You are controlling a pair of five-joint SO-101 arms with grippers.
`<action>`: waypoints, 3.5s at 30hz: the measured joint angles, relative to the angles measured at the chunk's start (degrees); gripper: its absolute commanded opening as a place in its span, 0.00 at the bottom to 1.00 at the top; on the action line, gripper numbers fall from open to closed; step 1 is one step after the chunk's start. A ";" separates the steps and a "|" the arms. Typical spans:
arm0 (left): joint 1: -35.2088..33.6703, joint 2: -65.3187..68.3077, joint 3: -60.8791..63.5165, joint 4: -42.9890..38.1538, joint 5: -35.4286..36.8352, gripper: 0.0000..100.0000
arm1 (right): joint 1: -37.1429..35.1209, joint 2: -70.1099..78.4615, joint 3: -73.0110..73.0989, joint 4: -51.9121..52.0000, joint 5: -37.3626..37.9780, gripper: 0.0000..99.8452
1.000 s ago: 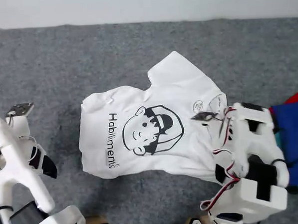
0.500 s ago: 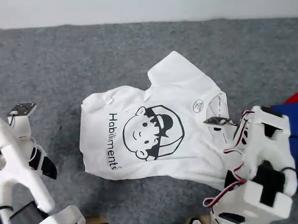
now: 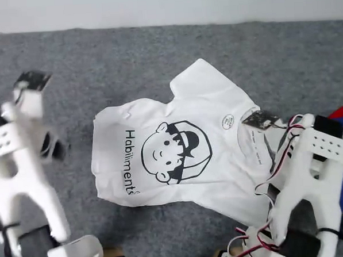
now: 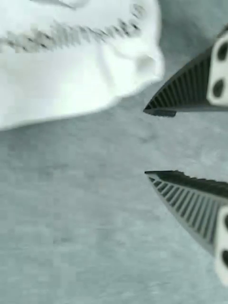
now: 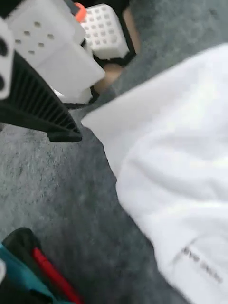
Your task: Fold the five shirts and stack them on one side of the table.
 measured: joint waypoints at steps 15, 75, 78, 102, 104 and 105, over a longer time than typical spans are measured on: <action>18.02 36.92 -34.29 0.09 15.03 0.29 | 0.09 3.69 0.00 -1.23 -6.24 0.47; 17.76 69.80 -62.42 0.09 17.14 0.25 | 0.26 4.13 0.00 -1.14 -8.18 0.47; 19.34 66.90 -55.74 0.09 14.68 0.23 | 0.26 4.13 0.00 -1.14 -8.18 0.47; 17.14 65.41 -64.35 -15.56 11.08 0.02 | 0.26 4.13 0.00 -1.14 -8.35 0.47; 15.74 65.41 -64.35 -16.35 14.68 0.07 | 0.26 4.13 0.00 -1.14 -8.35 0.47; 15.21 65.41 -64.35 -16.35 16.35 0.12 | 0.26 4.13 0.00 -1.14 -8.35 0.47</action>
